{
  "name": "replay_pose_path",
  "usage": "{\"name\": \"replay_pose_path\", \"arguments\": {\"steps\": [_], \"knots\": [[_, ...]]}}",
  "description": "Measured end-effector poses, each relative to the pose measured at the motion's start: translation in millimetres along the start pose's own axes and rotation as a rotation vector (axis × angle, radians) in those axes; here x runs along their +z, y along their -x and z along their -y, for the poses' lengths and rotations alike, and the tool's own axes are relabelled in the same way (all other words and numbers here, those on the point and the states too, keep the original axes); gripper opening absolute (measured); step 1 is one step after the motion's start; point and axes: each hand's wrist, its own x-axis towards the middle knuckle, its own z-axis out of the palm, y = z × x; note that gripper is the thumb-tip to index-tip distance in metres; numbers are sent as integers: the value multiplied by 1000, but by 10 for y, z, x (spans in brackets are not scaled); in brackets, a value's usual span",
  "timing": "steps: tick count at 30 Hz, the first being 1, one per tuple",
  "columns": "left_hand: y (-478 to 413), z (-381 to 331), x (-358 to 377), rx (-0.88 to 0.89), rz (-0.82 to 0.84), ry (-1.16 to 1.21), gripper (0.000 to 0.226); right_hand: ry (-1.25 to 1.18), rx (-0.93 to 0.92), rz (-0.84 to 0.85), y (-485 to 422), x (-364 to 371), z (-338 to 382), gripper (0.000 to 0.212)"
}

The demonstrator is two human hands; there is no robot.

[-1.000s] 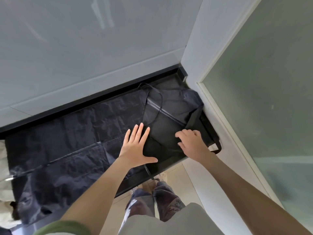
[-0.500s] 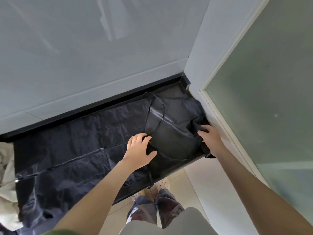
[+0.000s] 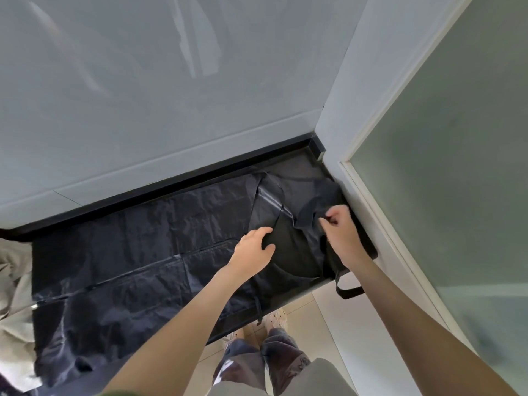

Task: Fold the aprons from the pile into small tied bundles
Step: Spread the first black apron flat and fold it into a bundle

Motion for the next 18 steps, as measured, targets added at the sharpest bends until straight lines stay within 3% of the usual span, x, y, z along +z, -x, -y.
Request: {"name": "replay_pose_path", "arguments": {"steps": [4,6,8,13,15,18], "knots": [[-17,-66,13,-17,-7,-69,45,-404,286,-55,-86,-185,-54,55],[-8,-159,23,30,-76,-78,39,-465,316,50,-120,-248,-79,49],[6,-309,31,73,-88,48,38,-373,254,146,-109,-267,-22,35],[5,-754,16,-16,55,672,58,-184,-95,451,74,-199,304,43],[-32,-846,9,-68,50,754,57,-167,-189,530,94,-157,375,37],[-79,-854,10,-138,-45,654,33,-220,-142,523,67,-115,468,31]]}}
